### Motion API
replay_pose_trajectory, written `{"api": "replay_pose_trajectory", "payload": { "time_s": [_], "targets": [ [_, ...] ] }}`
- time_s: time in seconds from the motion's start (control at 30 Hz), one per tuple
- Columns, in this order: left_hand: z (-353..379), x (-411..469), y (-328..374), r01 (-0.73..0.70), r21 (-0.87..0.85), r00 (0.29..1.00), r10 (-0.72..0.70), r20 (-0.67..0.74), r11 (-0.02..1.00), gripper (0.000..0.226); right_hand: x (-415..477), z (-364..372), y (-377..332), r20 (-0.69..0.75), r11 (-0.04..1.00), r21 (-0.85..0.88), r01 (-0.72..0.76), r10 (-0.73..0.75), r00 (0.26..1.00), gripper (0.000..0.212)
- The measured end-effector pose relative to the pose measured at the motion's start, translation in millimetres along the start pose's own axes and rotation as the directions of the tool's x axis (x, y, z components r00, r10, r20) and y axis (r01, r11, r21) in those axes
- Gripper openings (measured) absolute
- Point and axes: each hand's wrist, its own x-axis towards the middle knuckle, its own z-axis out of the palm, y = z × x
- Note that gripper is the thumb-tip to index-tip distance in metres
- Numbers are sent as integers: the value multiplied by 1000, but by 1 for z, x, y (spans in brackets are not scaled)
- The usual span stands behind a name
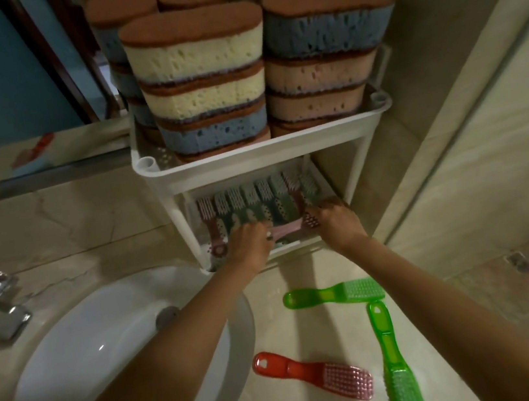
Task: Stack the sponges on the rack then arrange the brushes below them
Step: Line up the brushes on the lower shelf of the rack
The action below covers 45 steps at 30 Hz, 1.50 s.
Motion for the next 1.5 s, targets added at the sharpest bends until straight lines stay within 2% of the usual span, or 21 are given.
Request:
{"api": "replay_pose_trajectory", "payload": {
  "time_s": [0.03, 0.13, 0.27, 0.37, 0.5, 0.67, 0.77, 0.9, 0.97, 1.03, 1.1, 1.17, 1.27, 1.37, 1.43, 1.5],
  "targets": [
    [2, 2, -2, 21, -31, 1000, -20, 20, 999, 25, 4, 1, 1, 69, 999, -2, -37, 37, 997, 51],
    [9, 6, -5, 83, -132, 994, -73, 83, 988, 26, 17, 6, 0, 158, 995, 19, -96, 92, 983, 39],
    [12, 8, -1, 154, -236, 988, -145, 58, 959, 31, 24, 7, -3, 280, 987, 55, -152, 131, 951, 43],
    [16, 10, 1, 171, -257, 985, -167, 35, 951, 36, 22, 7, -4, 314, 985, 71, -159, 129, 941, 33],
    [24, 8, -1, 177, -258, 984, -176, 27, 950, 30, 18, 5, -4, 286, 984, 83, -161, 131, 949, 31],
    [26, 1, -4, 134, -260, 991, -135, 13, 956, 31, 10, 4, -8, 245, 989, 26, -143, 133, 960, 33],
    [23, -6, -3, 104, -270, 994, -109, -3, 957, 33, 4, 6, -11, 212, 988, 57, -144, 129, 969, 38],
    [16, -29, -2, 54, -332, 995, -80, -67, 942, 36, -25, 9, -20, -70, 958, 279, -68, 91, 993, 43],
    [16, -45, -5, 25, -379, 990, -77, -122, 925, 37, -51, 15, -30, -141, 927, 373, -29, 88, 986, 42],
    [18, -64, -13, 0, -426, 982, -80, -171, 905, 35, -80, 25, -43, -88, 900, 434, -27, 72, 994, 38],
    [24, -84, -22, 4, -470, 978, -101, -182, 883, 34, -112, 35, -58, 59, 896, 444, -26, 0, 998, 32],
    [32, -107, -33, 48, -485, 977, -142, -159, 873, 32, -138, 50, -70, 246, 933, 359, -7, -88, 965, 38],
    [47, -141, -52, 193, -487, 970, -241, -38, 852, 32, -165, 81, -78, 430, 996, 85, 20, -55, 901, 47],
    [62, -166, -70, 306, -461, 946, -319, 52, 833, 34, -179, 96, -83, 447, 999, -48, -3, 24, 894, 46],
    [67, -179, -76, 341, -439, 936, -345, 74, 831, 38, -183, 99, -87, 418, 994, -99, 42, 3, 908, 42],
    [70, -188, -79, 347, -450, 935, -338, 103, 823, 32, -185, 99, -91, 415, 985, -122, 123, -62, 908, 35]
  ]
}}
